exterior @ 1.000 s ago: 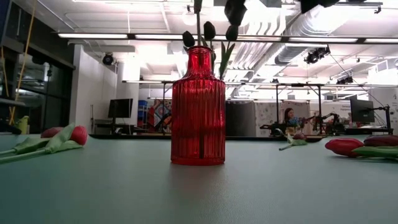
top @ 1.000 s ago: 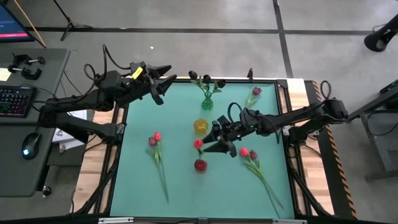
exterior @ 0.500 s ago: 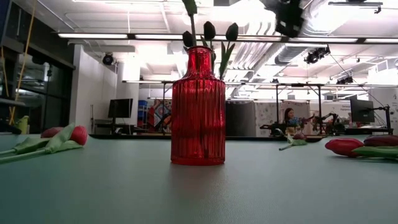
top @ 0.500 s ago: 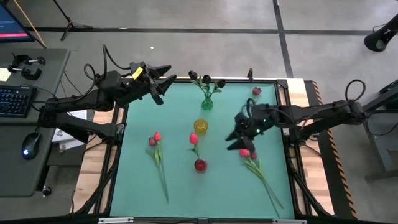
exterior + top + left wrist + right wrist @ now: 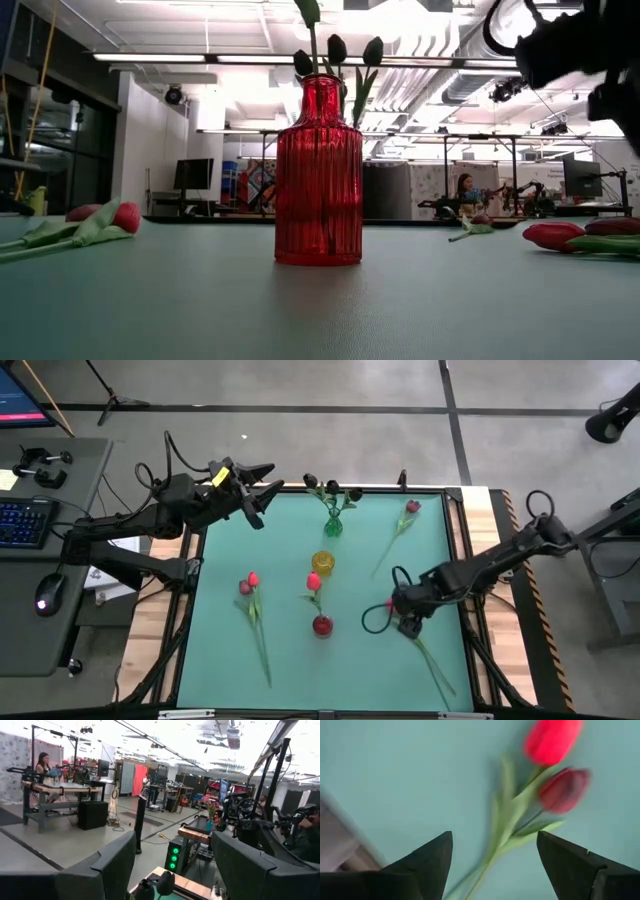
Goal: Sort flowers into vase by color
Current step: Put the right red tulip into the red vase
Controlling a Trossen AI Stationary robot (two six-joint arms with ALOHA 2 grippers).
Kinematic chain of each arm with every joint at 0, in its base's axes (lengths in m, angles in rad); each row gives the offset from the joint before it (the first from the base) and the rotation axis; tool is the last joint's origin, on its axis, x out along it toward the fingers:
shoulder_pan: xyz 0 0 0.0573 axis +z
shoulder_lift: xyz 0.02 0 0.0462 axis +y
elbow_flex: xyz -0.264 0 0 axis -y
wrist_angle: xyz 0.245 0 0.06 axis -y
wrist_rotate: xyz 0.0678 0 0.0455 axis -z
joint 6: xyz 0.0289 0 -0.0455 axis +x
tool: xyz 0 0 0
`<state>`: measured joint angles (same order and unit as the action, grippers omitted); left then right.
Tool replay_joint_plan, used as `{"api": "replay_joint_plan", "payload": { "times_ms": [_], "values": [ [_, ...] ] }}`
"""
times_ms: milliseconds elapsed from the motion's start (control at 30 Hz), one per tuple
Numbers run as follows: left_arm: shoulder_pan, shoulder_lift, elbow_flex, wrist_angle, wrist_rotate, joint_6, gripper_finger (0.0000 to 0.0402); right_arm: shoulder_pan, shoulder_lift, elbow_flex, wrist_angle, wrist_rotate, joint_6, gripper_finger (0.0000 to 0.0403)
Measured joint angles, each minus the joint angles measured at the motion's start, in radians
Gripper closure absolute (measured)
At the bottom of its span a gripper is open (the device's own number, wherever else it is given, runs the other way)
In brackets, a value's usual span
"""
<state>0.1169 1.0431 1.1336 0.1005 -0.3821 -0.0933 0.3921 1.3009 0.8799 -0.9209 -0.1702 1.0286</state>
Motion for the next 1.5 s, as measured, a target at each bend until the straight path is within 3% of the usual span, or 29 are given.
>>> {"api": "replay_joint_plan", "payload": {
  "times_ms": [133, 200, 300, 333, 700, 1000, 1333, 1500],
  "values": [
    [0.000, 0.000, 0.000, 0.000, 0.000, 0.001, 0.0154, -0.007, 0.041, 0.000, 0.016, 0.044, 0.021, 0.0176],
    [0.000, 0.000, 0.000, 0.000, 0.000, 0.001, 0.0154, -0.015, 0.060, -0.004, 0.018, 0.048, 0.021, 0.0237],
    [0.000, 0.000, 0.000, 0.000, 0.000, 0.001, 0.0154, -0.027, 0.070, -0.043, 0.042, 0.046, 0.021, 0.0359],
    [0.000, 0.000, 0.000, 0.000, 0.000, 0.001, 0.0154, -0.030, 0.070, -0.061, 0.055, 0.042, 0.026, 0.0379],
    [0.000, 0.000, 0.000, 0.000, 0.001, 0.001, 0.0154, -0.058, 0.069, -0.233, 0.306, 0.005, 0.103, 0.0401],
    [0.000, 0.000, 0.000, 0.000, 0.001, 0.001, 0.0154, -0.058, 0.067, -0.240, 0.071, 0.054, 0.119, 0.0402],
    [0.000, 0.000, 0.000, 0.000, 0.001, 0.004, 0.0154, -0.066, 0.017, -0.240, 0.067, 0.079, 0.121, 0.0401],
    [0.000, 0.000, 0.000, 0.000, 0.001, 0.045, 0.0154, -0.098, 0.018, -0.240, 0.084, 0.065, 0.218, 0.0348]
  ]
}}
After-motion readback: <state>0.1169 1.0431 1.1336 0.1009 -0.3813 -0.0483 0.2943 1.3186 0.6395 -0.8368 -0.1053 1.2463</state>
